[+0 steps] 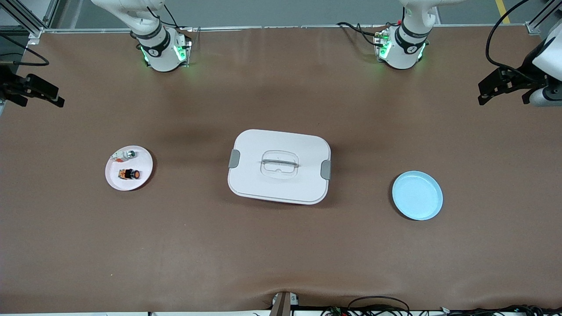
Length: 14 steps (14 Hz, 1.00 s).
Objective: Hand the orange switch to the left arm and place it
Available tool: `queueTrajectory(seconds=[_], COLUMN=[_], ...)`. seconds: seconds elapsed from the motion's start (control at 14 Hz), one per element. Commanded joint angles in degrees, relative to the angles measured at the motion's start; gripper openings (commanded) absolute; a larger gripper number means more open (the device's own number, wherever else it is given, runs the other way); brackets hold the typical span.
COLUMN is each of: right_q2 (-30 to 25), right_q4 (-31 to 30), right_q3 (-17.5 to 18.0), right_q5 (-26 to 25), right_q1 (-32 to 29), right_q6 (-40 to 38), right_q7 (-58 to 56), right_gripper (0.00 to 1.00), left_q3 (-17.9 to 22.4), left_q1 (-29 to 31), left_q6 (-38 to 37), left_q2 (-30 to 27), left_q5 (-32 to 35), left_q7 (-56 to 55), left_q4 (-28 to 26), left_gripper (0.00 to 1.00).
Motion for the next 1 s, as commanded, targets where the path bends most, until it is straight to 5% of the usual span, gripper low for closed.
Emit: queueTrajectory(seconds=[0.0, 0.93], right_q2=[1.62, 12.26], right_q4=[2.29, 3.52], right_q3=[0.69, 0.69], right_q5=[0.03, -0.24], right_q1=[-1.22, -2.45], right_q6=[-0.46, -0.38], right_q7=[-0.82, -0.64], right_gripper=[1.0, 1.0], left_q3=[-0.17, 0.18], left_q1=[0.18, 0.44], left_q6=[-0.94, -0.94], left_q2=[0.22, 0.75], left_q5=[0.97, 0.09], left_q7=[0.24, 0.14], left_q4=[0.71, 0.71], left_gripper=[1.0, 1.0])
